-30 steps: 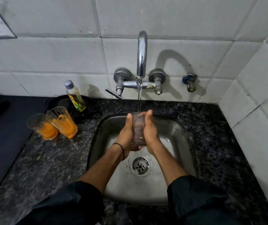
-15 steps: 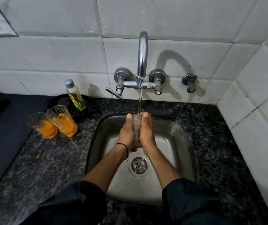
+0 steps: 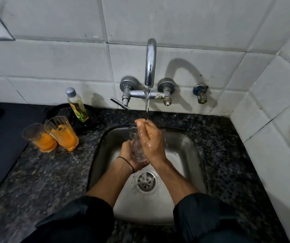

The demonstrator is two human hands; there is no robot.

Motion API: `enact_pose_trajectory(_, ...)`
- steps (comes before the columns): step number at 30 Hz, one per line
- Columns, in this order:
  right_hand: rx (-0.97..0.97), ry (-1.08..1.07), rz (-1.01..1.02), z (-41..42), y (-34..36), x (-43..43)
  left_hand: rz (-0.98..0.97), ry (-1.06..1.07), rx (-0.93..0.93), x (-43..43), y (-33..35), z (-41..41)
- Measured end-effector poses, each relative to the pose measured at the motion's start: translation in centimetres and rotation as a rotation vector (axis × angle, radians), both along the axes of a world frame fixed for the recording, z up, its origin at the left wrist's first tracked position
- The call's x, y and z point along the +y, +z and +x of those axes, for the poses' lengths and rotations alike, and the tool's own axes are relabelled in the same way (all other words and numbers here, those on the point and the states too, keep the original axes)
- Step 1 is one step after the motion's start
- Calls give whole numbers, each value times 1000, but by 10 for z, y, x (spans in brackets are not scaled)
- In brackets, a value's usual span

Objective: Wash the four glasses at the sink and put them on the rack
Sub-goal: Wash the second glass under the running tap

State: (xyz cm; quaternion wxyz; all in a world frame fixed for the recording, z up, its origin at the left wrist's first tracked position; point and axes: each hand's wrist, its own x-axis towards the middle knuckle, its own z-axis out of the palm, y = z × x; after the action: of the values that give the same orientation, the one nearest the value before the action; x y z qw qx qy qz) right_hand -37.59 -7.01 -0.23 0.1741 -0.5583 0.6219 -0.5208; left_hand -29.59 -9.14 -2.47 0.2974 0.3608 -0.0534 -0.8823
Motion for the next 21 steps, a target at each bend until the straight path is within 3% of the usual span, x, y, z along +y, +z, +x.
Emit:
enact_pose_trajectory(2, 516, 46, -197, -10, -1, 1, -37, 97, 59, -12, -1, 1)
enact_pose_trajectory(3, 668, 64, -238, -17, 0, 4, -66, 120, 29, -18, -3, 2)
enact_pose_trajectory(5, 773, 153, -147, -27, 10, 7, -140, 93, -65, -30, -8, 3)
enact_pose_trajectory(7, 723, 343, 233, -38, 25, 2, -219, 80, -257, -36, -18, 1)
enact_pose_trajectory(9, 783, 488, 533, -42, 38, -6, -263, 81, -315, -37, -26, -1)
enact_pose_trajectory(13, 1378, 678, 425, -47, 51, -9, -210, -30, -208, -37, -19, -6)
enact_pose_trajectory(15, 1500, 665, 383, -46, 52, -5, -143, -75, -189, -38, -13, -9)
enact_pose_trajectory(17, 1301, 588, 467, -43, 38, -4, -163, -19, -212, -40, -15, -13)
enact_pose_trajectory(18, 1062, 523, 532, -39, 31, -3, -195, 36, -216, -40, -19, -14)
enact_pose_trajectory(19, 723, 459, 574, -33, 23, -2, -232, 83, -213, -39, -23, -13)
enact_pose_trajectory(21, -146, 324, 599, -20, 13, 1, -285, 175, -194, -36, -28, -10)
